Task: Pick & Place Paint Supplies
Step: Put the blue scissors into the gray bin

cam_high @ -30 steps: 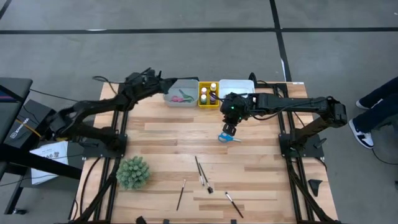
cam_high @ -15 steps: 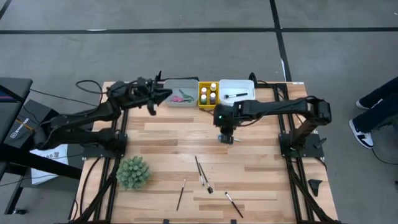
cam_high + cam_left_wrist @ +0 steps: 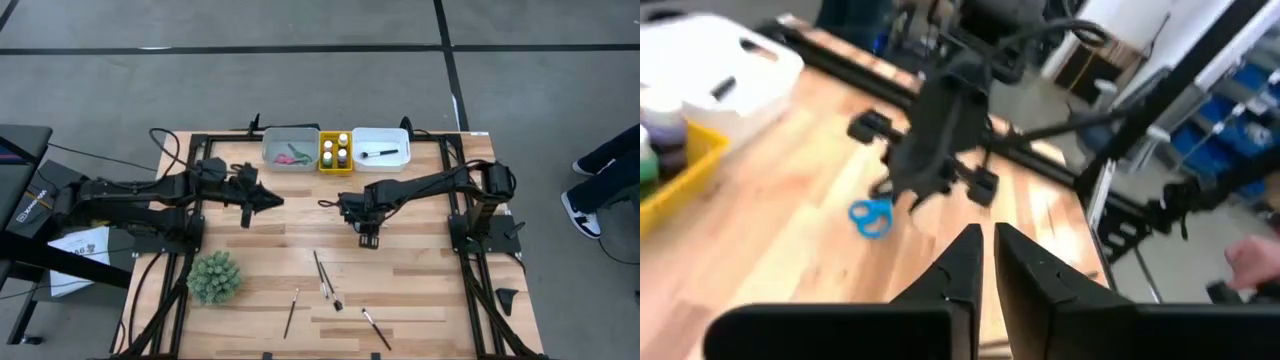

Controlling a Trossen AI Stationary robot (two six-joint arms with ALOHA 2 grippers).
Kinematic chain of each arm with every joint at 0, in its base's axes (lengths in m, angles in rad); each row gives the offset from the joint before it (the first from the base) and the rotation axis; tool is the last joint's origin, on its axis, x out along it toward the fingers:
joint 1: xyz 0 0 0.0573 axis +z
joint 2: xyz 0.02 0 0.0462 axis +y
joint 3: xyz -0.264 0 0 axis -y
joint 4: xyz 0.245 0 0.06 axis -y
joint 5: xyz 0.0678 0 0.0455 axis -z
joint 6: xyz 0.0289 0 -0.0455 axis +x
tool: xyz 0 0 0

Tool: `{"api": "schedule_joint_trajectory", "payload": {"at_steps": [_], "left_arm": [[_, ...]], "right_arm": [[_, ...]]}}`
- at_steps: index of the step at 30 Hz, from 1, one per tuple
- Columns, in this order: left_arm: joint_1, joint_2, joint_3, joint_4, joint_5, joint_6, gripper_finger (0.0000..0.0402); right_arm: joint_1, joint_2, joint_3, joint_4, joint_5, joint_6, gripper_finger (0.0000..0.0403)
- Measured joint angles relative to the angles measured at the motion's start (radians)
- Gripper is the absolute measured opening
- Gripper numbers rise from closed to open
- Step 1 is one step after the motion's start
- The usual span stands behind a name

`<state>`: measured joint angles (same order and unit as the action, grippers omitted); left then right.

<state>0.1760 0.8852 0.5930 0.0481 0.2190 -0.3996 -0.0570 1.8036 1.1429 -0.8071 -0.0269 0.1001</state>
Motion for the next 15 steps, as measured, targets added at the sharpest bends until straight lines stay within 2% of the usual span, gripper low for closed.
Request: {"api": "schedule_joint_trajectory", "payload": {"at_steps": [6,10,15], "left_arm": [[-0.082,0.0,0.0,-0.051,-0.089,0.02,0.0024],[-0.097,0.0,0.0,-0.06,-0.161,0.027,0.0024],[-0.097,0.0,0.0,-0.069,-0.175,0.028,0.0024]], "right_arm": [[0.025,-0.073,-0.135,0.126,0.001,0.046,0.0092],[0.046,-0.139,-0.232,0.303,0.028,0.021,0.0092],[0.057,-0.196,-0.322,0.457,0.031,-0.032,0.0092]]}}
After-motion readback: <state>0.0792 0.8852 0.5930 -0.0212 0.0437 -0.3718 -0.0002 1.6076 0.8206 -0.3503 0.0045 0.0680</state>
